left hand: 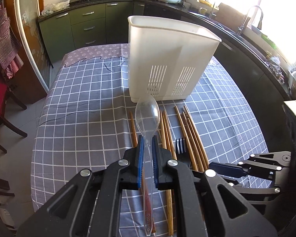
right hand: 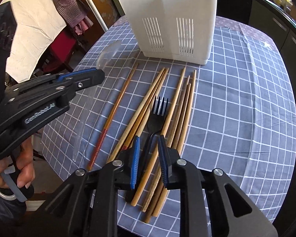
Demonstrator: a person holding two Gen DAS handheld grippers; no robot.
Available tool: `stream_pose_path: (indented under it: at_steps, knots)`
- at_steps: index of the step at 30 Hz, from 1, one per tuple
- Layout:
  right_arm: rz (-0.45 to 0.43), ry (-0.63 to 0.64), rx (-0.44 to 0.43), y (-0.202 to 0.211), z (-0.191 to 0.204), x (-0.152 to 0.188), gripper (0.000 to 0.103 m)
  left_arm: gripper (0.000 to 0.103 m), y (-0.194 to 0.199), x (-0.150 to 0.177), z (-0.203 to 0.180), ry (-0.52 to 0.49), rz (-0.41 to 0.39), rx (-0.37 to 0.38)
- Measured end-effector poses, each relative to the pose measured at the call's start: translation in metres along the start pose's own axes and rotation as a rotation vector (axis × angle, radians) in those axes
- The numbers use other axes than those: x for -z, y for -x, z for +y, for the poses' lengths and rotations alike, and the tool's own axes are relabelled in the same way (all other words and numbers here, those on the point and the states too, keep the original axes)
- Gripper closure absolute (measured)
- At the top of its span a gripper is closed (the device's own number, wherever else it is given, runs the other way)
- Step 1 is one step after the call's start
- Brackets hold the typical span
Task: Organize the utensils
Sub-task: 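Grasp the clear plastic spoon with the left gripper while the right gripper grasps the black fork, then lift the spoon into the white caddy and open the left gripper while the right carries the fork over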
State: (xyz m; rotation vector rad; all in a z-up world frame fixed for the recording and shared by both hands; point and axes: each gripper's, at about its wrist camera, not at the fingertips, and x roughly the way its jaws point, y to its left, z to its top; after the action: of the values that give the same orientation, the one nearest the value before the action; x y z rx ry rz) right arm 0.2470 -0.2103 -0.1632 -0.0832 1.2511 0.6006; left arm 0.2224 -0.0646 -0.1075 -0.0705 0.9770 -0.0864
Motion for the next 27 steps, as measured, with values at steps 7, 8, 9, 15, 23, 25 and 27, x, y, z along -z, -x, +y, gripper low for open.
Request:
stream_pose_path:
  at_steps: [7, 8, 9, 15, 23, 25, 27]
  knots:
    - [0.084, -0.030, 0.039, -0.030, 0.000, -0.009, 0.087, 0.095, 0.008, 0.002, 0.004, -0.010, -0.025, 0.015]
    - [0.092, -0.032, 0.042, -0.033, 0.001, -0.010, 0.087, 0.095, 0.008, 0.002, 0.005, -0.012, -0.026, 0.017]
    - [0.098, -0.031, 0.043, -0.035, 0.001, -0.010, 0.088, 0.095, 0.008, 0.002, 0.005, -0.014, -0.028, 0.019]
    - [0.108, -0.023, 0.088, -0.054, 0.005, -0.016, 0.091, 0.095, 0.007, 0.004, 0.006, -0.022, -0.030, 0.030]
    - [0.061, -0.028, 0.097, -0.057, 0.014, -0.013, 0.093, 0.095, 0.014, 0.002, 0.008, -0.023, -0.042, 0.034]
    - [0.048, -0.038, 0.069, -0.054, 0.012, -0.011, 0.094, 0.095, 0.021, 0.000, 0.007, -0.027, -0.054, 0.041]
    - [0.023, -0.050, 0.034, -0.047, 0.009, -0.009, 0.094, 0.095, 0.031, -0.004, 0.006, -0.031, -0.073, 0.053]
